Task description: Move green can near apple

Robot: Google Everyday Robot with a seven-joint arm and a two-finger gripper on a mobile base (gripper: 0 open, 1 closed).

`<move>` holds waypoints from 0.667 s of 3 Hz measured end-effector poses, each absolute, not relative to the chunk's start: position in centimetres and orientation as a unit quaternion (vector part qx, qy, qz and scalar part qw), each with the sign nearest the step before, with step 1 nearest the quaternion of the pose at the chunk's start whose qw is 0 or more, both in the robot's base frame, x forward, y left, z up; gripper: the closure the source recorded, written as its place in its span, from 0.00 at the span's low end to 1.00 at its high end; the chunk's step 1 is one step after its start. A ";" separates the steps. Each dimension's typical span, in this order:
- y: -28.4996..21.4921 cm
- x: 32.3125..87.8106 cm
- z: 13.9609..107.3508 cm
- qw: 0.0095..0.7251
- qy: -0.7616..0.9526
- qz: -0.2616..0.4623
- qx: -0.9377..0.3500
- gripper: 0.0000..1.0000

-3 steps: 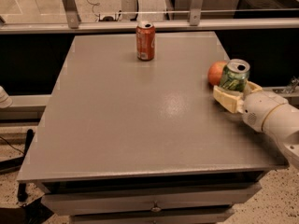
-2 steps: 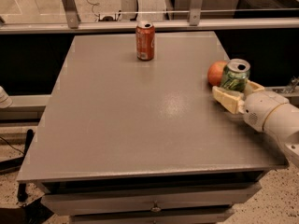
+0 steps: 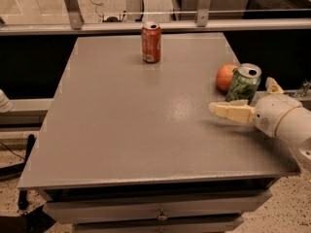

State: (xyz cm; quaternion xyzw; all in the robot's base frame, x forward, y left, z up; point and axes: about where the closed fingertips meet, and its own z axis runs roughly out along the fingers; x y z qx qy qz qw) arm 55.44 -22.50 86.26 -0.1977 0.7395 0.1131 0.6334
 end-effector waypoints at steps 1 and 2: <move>-21.5 55.0 87.1 0.632 0.736 0.119 -0.213 0.00; -21.1 53.3 88.8 0.628 0.732 0.119 -0.235 0.00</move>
Offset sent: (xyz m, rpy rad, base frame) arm -0.0435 0.0140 0.0470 -0.0752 -0.0111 0.1062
